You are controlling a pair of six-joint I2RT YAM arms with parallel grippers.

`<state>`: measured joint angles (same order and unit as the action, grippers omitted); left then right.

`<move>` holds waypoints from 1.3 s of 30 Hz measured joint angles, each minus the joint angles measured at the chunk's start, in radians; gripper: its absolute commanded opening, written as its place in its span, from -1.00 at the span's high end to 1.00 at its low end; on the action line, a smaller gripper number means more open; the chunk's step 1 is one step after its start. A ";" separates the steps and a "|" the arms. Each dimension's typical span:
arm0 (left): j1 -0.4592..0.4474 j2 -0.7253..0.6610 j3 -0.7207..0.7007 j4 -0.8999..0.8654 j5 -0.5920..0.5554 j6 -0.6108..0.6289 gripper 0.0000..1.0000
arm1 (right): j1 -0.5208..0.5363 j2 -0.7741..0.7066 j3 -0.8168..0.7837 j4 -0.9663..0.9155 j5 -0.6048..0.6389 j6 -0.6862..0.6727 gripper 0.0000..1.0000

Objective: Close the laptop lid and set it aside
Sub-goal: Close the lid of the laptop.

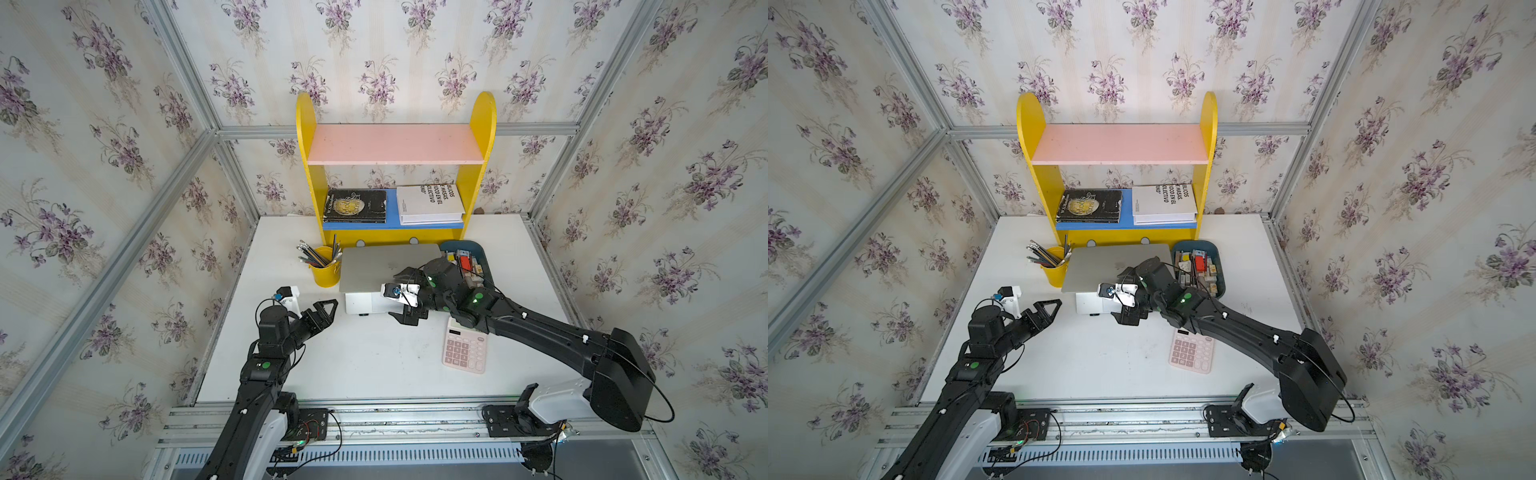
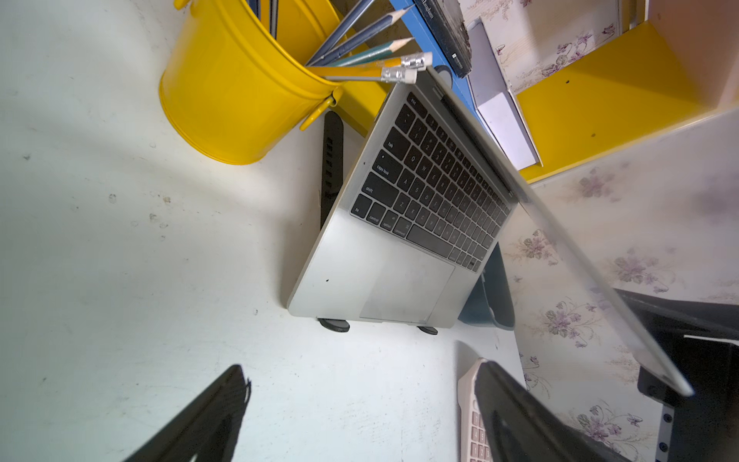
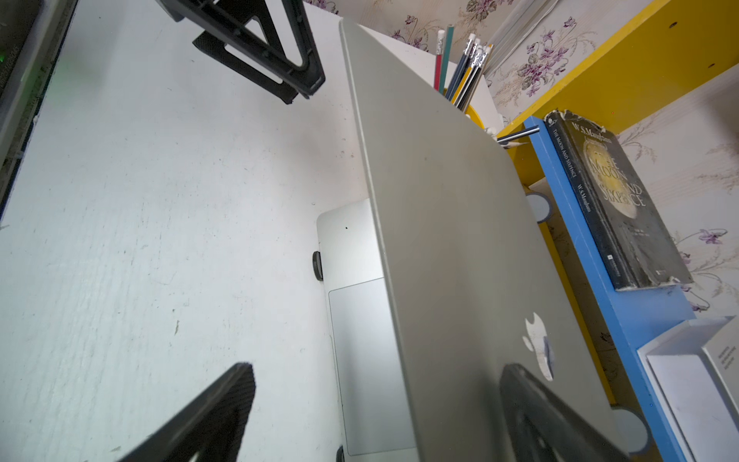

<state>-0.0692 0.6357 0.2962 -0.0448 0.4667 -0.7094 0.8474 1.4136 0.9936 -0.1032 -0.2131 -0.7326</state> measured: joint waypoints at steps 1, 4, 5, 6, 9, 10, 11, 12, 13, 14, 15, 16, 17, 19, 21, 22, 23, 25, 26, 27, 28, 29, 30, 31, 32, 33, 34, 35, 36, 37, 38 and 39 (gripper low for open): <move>0.000 0.000 0.000 0.000 0.000 0.000 -0.84 | 0.003 0.000 -0.006 0.003 0.000 0.002 -1.00; 0.000 0.000 0.000 0.000 0.000 0.000 -0.84 | 0.008 0.000 -0.027 0.018 -0.001 0.012 -1.00; 0.000 0.000 0.000 0.000 0.000 0.000 -0.84 | 0.010 0.000 -0.034 0.024 -0.001 0.018 -1.00; 0.000 0.001 0.000 0.000 0.000 0.000 -0.84 | 0.011 0.000 -0.042 0.032 -0.001 0.023 -1.00; 0.000 0.005 0.000 0.000 -0.001 0.000 -0.84 | 0.014 0.001 -0.064 0.047 -0.005 0.035 -1.00; 0.000 0.005 0.000 0.000 -0.001 0.000 -0.84 | 0.016 0.001 -0.069 0.051 -0.007 0.039 -1.00; 0.000 0.005 0.000 0.000 -0.001 0.000 -0.84 | 0.016 0.001 -0.075 0.056 -0.008 0.045 -1.00; 0.000 0.006 0.000 0.000 -0.001 0.000 -0.84 | 0.016 0.002 -0.080 0.061 -0.008 0.048 -1.00; 0.000 0.007 0.000 0.000 -0.001 0.000 -0.84 | 0.017 0.003 -0.085 0.066 -0.010 0.053 -1.00; 0.000 0.008 0.000 0.000 -0.001 0.000 -0.84 | 0.017 0.004 -0.090 0.072 -0.011 0.056 -1.00; 0.000 0.008 0.000 0.000 -0.001 0.000 -0.84 | 0.017 0.006 -0.095 0.078 -0.013 0.060 -1.00; 0.000 0.008 0.000 0.000 -0.001 0.000 -0.84 | 0.018 0.009 -0.101 0.084 -0.015 0.065 -1.00; 0.000 0.008 0.000 0.000 -0.001 0.000 -0.84 | 0.019 0.011 -0.108 0.090 -0.016 0.072 -1.00; 0.000 0.009 0.000 0.000 -0.001 0.000 -0.84 | 0.021 0.020 -0.118 0.098 -0.022 0.078 -1.00; 0.000 0.010 0.000 0.000 -0.001 0.000 -0.84 | 0.021 0.033 -0.123 0.104 -0.024 0.082 -1.00; 0.000 0.012 -0.001 0.000 -0.001 0.000 -0.84 | 0.021 0.039 -0.124 0.105 -0.025 0.084 -1.00; 0.000 0.015 -0.002 0.000 -0.002 0.000 -0.84 | 0.021 0.048 -0.125 0.107 -0.027 0.086 -1.00; 0.000 0.017 -0.002 0.000 -0.002 0.000 -0.84 | 0.021 0.063 -0.127 0.113 -0.027 0.090 -1.00; 0.000 0.017 -0.002 0.000 -0.002 0.000 -0.84 | 0.021 0.069 -0.128 0.115 -0.027 0.091 -1.00; 0.000 0.018 -0.002 0.000 -0.002 0.000 -0.84 | 0.021 0.076 -0.129 0.118 -0.028 0.095 -1.00; 0.000 0.019 -0.002 0.000 -0.002 0.000 -0.84 | 0.021 0.083 -0.129 0.123 -0.029 0.098 -1.00; 0.000 0.021 -0.002 0.000 -0.002 0.000 -0.84 | 0.021 0.091 -0.130 0.128 -0.031 0.099 -1.00; 0.000 0.021 -0.002 0.000 -0.002 0.000 -0.84 | 0.021 0.100 -0.130 0.131 -0.031 0.101 -1.00; 0.000 0.021 -0.002 0.000 -0.002 0.000 -0.84 | 0.021 0.109 -0.130 0.134 -0.031 0.102 -1.00; 0.000 0.021 -0.002 0.000 -0.002 0.000 -0.84 | 0.021 0.118 -0.130 0.137 -0.031 0.104 -1.00; 0.000 0.021 -0.002 0.000 -0.002 0.000 -0.84 | 0.021 0.126 -0.130 0.140 -0.031 0.104 -1.00; 0.000 0.021 -0.002 0.000 -0.002 0.000 -0.84 | 0.021 0.133 -0.130 0.144 -0.031 0.105 -1.00; 0.000 0.021 -0.002 0.000 -0.002 0.000 -0.84 | 0.021 0.139 -0.130 0.150 -0.031 0.106 -1.00; 0.000 0.021 -0.002 0.000 -0.002 0.000 -0.84 | 0.022 0.146 -0.130 0.156 -0.031 0.108 -1.00; 0.000 0.022 -0.002 0.000 -0.002 0.000 -0.84 | 0.022 0.152 -0.130 0.161 -0.031 0.108 -1.00; 0.000 0.022 -0.002 0.000 -0.002 0.000 -0.84 | 0.022 0.158 -0.130 0.166 -0.031 0.108 -1.00; 0.000 0.022 -0.002 0.000 -0.002 0.000 -0.84 | 0.022 0.164 -0.130 0.170 -0.031 0.108 -1.00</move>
<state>-0.0692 0.6575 0.2947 -0.0444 0.4648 -0.7097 0.8692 1.5776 0.8639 0.0669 -0.2436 -0.6247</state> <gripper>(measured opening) 0.918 0.997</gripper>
